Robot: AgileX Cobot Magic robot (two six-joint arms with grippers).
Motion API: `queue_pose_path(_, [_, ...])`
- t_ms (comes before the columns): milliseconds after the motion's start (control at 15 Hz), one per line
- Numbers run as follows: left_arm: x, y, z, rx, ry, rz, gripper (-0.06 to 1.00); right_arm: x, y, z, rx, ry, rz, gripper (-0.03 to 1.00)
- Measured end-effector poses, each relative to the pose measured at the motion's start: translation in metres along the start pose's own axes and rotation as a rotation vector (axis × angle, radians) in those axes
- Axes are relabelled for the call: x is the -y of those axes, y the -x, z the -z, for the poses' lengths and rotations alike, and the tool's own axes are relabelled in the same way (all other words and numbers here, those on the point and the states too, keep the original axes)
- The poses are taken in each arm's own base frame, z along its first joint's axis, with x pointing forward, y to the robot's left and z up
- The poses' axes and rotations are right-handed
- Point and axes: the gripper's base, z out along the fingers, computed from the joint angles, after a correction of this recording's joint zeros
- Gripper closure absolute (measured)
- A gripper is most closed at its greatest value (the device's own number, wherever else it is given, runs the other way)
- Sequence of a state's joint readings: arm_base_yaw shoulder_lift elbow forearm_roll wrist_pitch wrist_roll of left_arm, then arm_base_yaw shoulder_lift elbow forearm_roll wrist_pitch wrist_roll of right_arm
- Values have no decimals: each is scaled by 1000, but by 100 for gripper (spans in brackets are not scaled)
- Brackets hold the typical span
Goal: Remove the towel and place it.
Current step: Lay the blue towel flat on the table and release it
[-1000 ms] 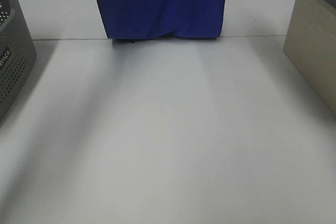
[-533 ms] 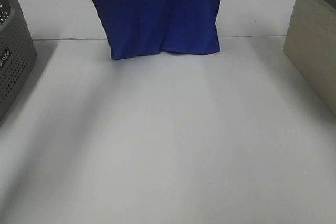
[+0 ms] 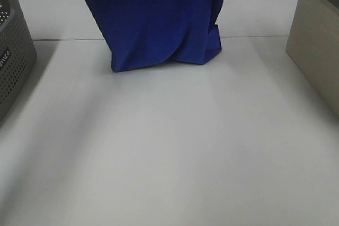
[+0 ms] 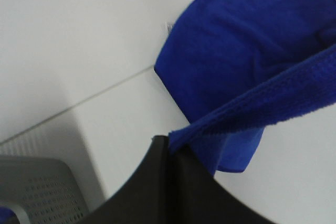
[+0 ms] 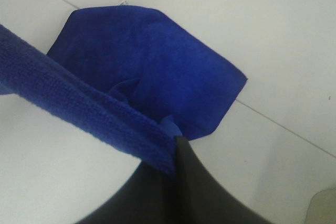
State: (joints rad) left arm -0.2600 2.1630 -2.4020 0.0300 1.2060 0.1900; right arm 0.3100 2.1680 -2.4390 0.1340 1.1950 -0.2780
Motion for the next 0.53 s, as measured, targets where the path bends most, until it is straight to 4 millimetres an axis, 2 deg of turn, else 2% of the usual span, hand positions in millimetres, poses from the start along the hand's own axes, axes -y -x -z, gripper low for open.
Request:
queue_pose_path(200, [11, -33, 25, -101, -60, 33, 94, -14, -24, 10, -89, 87, -34, 97])
queue_pose_path(400, [24, -74, 47, -192, -114, 48, 94, -34, -58, 29, -169, 193, -85, 97])
queue_pose_path(467, [30, -89, 53, -222, -142, 59, 94, -42, -70, 36, -193, 221, -95, 97])
queue_pose_path(533, [40, -112, 64, -257, -204, 91, 94, -53, -96, 50, -240, 255, -114, 97])
